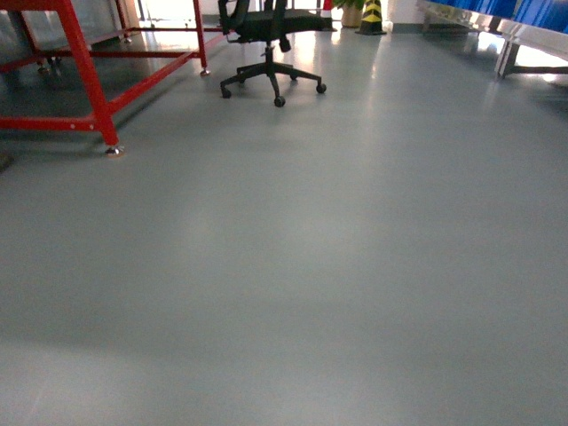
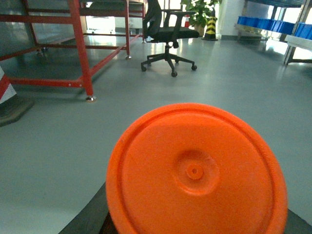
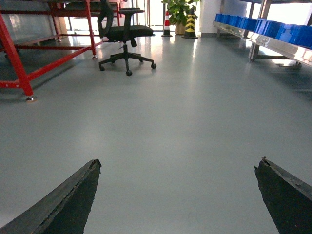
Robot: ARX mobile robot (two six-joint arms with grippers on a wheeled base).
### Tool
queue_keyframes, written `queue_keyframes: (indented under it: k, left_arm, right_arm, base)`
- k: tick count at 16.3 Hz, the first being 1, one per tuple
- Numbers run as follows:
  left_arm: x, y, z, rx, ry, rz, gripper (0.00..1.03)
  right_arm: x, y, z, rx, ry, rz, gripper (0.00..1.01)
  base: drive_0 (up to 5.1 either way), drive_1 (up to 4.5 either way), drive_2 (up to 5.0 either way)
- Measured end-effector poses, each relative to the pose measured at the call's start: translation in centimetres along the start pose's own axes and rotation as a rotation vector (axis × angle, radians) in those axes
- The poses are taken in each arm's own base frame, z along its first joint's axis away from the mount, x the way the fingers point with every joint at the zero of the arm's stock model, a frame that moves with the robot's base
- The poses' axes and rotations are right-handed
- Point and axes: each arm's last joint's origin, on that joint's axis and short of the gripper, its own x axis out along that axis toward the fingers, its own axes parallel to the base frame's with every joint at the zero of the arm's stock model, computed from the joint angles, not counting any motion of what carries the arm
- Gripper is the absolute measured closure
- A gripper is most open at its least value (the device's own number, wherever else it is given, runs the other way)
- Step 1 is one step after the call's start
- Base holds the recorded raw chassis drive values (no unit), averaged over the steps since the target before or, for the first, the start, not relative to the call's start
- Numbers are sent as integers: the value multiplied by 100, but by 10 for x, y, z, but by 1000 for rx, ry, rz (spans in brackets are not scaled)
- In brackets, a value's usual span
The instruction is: Pick capacitor and pack into box
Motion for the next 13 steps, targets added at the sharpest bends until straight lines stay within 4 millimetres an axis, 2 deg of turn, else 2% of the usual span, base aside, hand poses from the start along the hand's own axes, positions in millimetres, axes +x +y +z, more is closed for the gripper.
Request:
queue_keyframes:
  k: [13]
  left_arm:
    - [0,0,0,0,2,0,59]
  right_arm:
    - [0,0,0,0,0,0,3]
  base:
    - [-502,244,244]
